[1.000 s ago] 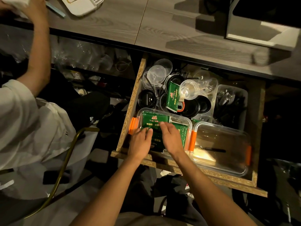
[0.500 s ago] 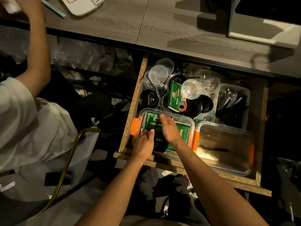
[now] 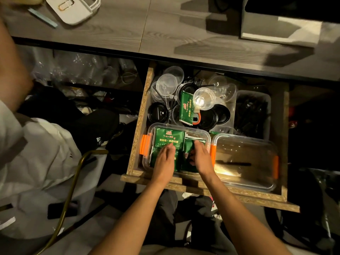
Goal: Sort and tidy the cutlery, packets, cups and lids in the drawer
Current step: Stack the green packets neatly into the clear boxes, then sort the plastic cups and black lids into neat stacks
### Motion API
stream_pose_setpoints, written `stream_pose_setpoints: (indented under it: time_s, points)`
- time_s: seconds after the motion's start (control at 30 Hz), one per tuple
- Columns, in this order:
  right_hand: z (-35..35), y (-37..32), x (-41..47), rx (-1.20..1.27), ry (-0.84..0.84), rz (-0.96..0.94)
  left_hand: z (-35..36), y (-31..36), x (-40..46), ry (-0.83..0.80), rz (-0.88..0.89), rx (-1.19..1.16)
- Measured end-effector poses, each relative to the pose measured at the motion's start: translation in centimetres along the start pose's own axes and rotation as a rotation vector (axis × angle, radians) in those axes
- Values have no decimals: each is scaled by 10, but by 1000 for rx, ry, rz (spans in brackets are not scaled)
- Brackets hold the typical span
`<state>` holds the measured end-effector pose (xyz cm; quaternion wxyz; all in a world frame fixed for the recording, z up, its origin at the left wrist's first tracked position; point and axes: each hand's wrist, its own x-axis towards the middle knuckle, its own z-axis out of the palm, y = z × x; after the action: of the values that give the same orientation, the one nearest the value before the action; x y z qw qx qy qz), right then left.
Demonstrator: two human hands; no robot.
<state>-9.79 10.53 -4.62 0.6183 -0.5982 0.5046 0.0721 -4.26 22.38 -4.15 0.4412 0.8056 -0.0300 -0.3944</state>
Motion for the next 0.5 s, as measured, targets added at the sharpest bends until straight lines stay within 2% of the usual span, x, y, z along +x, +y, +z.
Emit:
stream_pose_setpoints:
  time_s: [0.1, 0.2, 0.37, 0.5]
  points:
    - [-7, -9, -1, 72, -48, 9, 9, 10, -2, 79, -11, 47]
    - [-26, -13, -6, 224, -70, -9, 21, 18, -9, 135, 69, -58]
    - [-78, 4, -16, 573, -116, -6, 66, 47, -23, 5, 108, -299]
    - [-126, 23, -14, 557, -1, 1, 116, 59, -24, -60, 73, -361]
